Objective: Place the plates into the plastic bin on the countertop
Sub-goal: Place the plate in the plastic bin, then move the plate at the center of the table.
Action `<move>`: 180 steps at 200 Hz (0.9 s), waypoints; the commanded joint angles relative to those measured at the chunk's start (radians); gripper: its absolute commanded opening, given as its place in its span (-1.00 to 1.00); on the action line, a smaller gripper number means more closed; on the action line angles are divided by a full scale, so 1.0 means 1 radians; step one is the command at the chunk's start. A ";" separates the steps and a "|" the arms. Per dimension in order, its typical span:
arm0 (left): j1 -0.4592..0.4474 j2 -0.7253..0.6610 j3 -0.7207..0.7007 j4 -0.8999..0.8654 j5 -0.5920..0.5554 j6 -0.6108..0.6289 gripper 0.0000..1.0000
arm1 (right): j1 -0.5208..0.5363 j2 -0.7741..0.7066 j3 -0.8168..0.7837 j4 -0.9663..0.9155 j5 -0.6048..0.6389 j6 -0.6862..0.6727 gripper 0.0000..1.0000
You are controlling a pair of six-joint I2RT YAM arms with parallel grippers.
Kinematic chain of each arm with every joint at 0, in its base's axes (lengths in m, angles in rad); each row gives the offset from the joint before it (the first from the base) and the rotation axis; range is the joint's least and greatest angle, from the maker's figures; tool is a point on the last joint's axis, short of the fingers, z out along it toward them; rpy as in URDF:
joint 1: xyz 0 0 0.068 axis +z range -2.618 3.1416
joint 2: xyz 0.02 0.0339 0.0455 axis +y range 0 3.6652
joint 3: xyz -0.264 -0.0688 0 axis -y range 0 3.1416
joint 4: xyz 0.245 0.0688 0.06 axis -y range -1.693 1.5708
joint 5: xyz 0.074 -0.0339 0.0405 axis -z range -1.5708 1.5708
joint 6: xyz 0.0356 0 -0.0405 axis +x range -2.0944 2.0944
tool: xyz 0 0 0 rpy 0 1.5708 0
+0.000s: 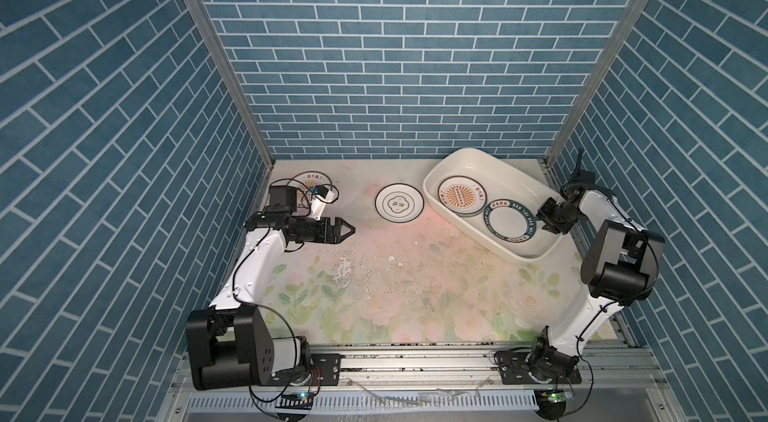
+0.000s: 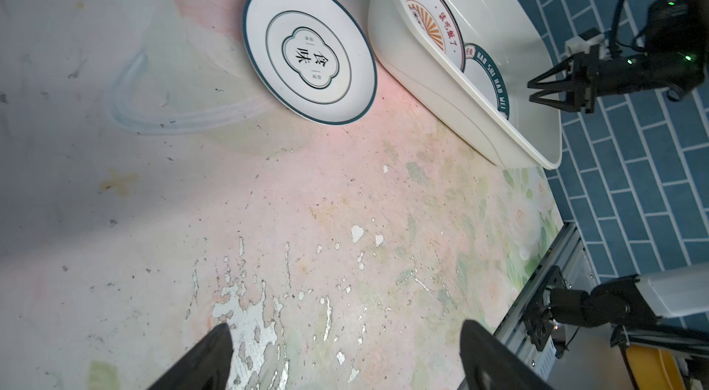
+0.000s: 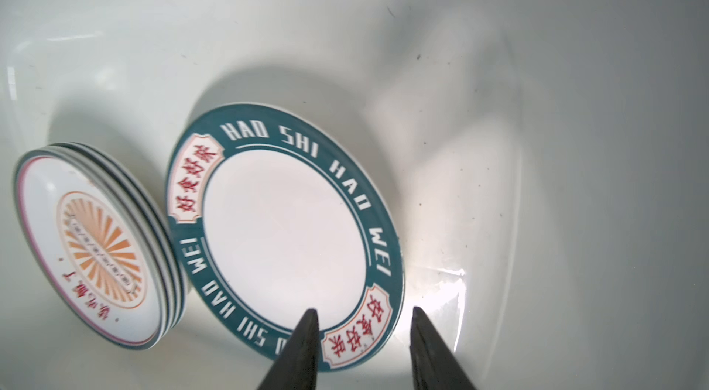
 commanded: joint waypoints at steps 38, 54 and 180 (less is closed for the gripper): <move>-0.010 0.187 0.082 0.205 0.051 -0.286 0.84 | 0.155 -0.254 -0.024 0.045 0.018 -0.011 -0.22; -0.034 0.249 0.100 0.274 0.047 -0.337 0.82 | 0.215 -0.363 -0.068 0.088 0.006 0.001 -0.24; -0.205 0.799 0.784 0.159 -0.131 -0.215 0.86 | 0.788 -0.567 -0.394 0.410 -0.110 0.128 -0.25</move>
